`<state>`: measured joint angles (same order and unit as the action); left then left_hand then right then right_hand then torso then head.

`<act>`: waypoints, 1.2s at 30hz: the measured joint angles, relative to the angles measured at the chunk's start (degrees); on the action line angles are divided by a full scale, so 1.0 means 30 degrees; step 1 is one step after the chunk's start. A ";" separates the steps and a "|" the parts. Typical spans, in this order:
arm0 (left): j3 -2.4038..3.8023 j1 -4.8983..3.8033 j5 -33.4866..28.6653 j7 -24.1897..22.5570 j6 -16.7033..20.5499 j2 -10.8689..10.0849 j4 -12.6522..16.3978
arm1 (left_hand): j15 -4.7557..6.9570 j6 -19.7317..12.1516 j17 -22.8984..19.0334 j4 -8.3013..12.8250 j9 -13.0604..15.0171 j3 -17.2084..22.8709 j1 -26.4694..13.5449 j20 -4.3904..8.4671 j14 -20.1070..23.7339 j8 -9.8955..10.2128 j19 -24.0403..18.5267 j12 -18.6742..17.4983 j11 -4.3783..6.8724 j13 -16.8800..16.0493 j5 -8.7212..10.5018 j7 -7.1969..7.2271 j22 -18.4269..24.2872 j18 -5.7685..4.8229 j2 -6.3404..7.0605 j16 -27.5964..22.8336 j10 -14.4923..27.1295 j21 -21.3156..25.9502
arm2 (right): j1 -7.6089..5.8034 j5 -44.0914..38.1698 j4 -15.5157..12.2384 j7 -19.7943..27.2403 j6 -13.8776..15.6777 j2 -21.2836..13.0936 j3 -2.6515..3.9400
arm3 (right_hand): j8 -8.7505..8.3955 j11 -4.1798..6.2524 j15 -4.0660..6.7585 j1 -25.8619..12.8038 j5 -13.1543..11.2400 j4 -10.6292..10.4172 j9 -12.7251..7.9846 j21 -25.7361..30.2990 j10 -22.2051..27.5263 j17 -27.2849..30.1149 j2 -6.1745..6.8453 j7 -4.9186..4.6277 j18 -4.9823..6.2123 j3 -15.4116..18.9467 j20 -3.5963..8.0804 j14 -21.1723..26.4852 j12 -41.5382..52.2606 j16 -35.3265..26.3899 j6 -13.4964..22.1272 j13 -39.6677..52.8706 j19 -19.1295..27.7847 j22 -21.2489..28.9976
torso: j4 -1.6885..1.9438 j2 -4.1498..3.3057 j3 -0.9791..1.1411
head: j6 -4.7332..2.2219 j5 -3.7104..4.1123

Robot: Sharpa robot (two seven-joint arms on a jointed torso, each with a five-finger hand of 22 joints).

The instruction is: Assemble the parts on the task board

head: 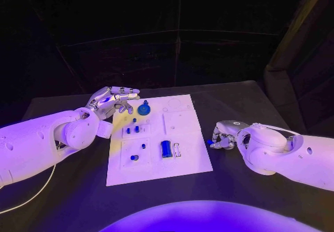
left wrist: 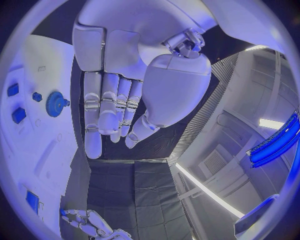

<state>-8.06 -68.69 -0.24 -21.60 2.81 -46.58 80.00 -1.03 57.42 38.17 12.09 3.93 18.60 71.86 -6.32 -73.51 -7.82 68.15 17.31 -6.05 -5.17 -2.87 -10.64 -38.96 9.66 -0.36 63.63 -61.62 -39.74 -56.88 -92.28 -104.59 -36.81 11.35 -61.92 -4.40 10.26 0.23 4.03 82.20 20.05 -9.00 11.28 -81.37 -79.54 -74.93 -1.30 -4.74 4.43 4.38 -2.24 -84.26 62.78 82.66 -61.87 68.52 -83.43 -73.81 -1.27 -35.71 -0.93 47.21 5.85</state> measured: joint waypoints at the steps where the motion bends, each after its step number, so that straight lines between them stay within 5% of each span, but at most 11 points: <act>1: 0.0000 0.0001 0.0000 0.0004 -0.0006 0.0002 0.0000 | 0.0000 0.0000 -0.0001 0.0000 0.0000 0.0000 0.0000 0.0000 0.0000 0.0000 0.0000 0.0000 0.0000 0.0000 0.0000 0.0000 0.0000 -0.0001 0.0000 0.0000 0.0000 0.0000 | 0.0019 0.0321 -0.0150 -0.0017 0.0217 -0.0167 -0.0029 | -0.0023 0.0029 0.0042 -0.0489 0.0824 -0.0404 -0.0005 -0.0078 -0.0039 0.0001 0.0505 0.0045 -0.0018 -0.0312 0.0005 -0.0028 0.0125 0.0142 -0.0176 0.0032 -0.0005 -0.0101 | 0.0000 -0.0002 0.0000 | -0.0005 0.0011; 6: -0.0003 0.0009 0.0000 0.0020 -0.0027 0.0012 -0.0002 | 0.0000 0.0000 0.0000 0.0000 0.0000 0.0000 0.0000 0.0000 0.0000 0.0000 0.0000 0.0000 0.0000 0.0001 0.0000 0.0000 -0.0001 -0.0001 0.0000 0.0000 0.0000 0.0000 | 0.0103 0.1639 -0.0828 -0.0030 0.1252 -0.0852 -0.0098 | -0.0219 0.0026 0.0103 -0.1147 0.2075 -0.1411 -0.0106 -0.0170 -0.0245 0.0001 0.1965 0.0099 -0.0307 -0.2428 0.0109 -0.0029 0.0356 0.0288 -0.0527 0.0369 -0.0109 -0.0306 | 0.0009 -0.0011 -0.0004 | 0.0015 0.0011; 14: -0.0004 0.0010 0.0000 0.0037 -0.0043 0.0012 -0.0007 | -0.0001 0.0000 0.0001 0.0000 0.0000 0.0000 0.0000 0.0000 0.0000 0.0000 0.0000 0.0000 0.0000 0.0002 0.0000 0.0000 -0.0002 -0.0001 0.0000 0.0000 0.0000 0.0000 | 0.0076 0.2997 -0.1768 0.0209 0.3196 -0.1322 -0.0072 | -0.0333 0.0093 0.0101 -0.1242 0.2339 -0.1761 -0.0120 -0.0221 -0.0448 0.0003 0.2911 0.0162 -0.0304 -0.4240 0.0108 -0.0029 0.0557 0.0364 -0.0781 0.0567 -0.0109 -0.0379 | 0.0018 -0.0022 -0.0011 | 0.0048 -0.0139; 24: -0.0004 0.0012 0.0000 0.0049 -0.0060 0.0010 0.0018 | 0.0000 0.0001 0.0002 0.0000 0.0000 0.0000 0.0000 0.0000 0.0000 0.0001 0.0000 0.0000 0.0000 0.0002 0.0000 0.0000 -0.0004 -0.0001 0.0000 0.0000 0.0000 0.0000 | 0.0070 0.4134 -0.2239 0.0606 0.4447 -0.0405 -0.0070 | -0.0449 0.0054 0.0099 -0.1378 0.2361 -0.1736 -0.0149 -0.0298 -0.0486 0.0004 0.3061 0.0151 -0.0303 -0.4820 0.0107 -0.0030 0.0718 0.0442 -0.0894 0.0717 -0.0110 -0.0377 | 0.0018 -0.0033 -0.0004 | 0.0115 -0.0375; 30: -0.0004 0.0012 0.0000 0.0056 -0.0070 0.0027 0.0036 | -0.0001 0.0000 0.0003 0.0000 0.0000 0.0000 0.0000 0.0000 -0.0001 0.0000 0.0000 0.0000 0.0000 0.0002 0.0000 0.0001 -0.0004 -0.0001 0.0000 0.0000 -0.0001 0.0000 | 0.0069 0.4807 -0.1787 0.0743 0.4759 0.0843 -0.0069 | -0.0445 0.0092 0.0099 -0.1898 0.2858 -0.1897 -0.0084 -0.0298 -0.0583 0.0005 0.3580 0.0110 -0.0301 -0.4987 0.0107 -0.0029 0.0817 0.0442 -0.1045 0.0789 -0.0109 -0.0375 | 0.0018 -0.0035 -0.0024 | 0.0097 -0.0463; 36: -0.0004 0.0012 -0.0001 0.0062 -0.0078 0.0043 0.0067 | -0.0001 -0.0071 0.0004 -0.0054 0.0000 -0.0054 0.0000 0.0000 0.0000 0.0001 0.0000 0.0074 0.0000 -0.0015 0.0000 0.0071 0.0014 0.0000 0.0000 0.0000 0.0000 0.0000 | 0.0069 0.5362 -0.1271 0.0743 0.4874 0.1984 -0.0068 | -0.0446 0.0161 0.0099 -0.2177 0.2858 -0.1896 -0.0020 -0.0399 -0.0789 0.0006 0.3487 0.0218 -0.0299 -0.4986 0.0107 -0.0030 0.1187 0.0567 -0.1274 0.1032 -0.0110 -0.0375 | 0.0057 -0.0037 -0.0029 | 0.0115 -0.0690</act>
<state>-8.07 -68.65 -0.24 -21.42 2.57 -46.45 80.20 -1.03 57.21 38.18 11.92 3.93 18.44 71.86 -6.32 -73.51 -7.81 68.14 17.53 -6.05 -5.21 -2.87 -10.43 -38.91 9.66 -0.36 63.64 -61.62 -39.73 -56.67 -76.20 -108.40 -34.58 25.98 -55.97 -4.61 8.92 0.72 4.32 75.67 28.62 -14.69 11.22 -82.57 -81.90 -74.92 9.16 -4.09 3.53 -10.58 -1.92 -84.35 66.34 84.36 -65.69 71.62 -83.76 -74.94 -1.10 -35.82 -1.02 47.55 3.78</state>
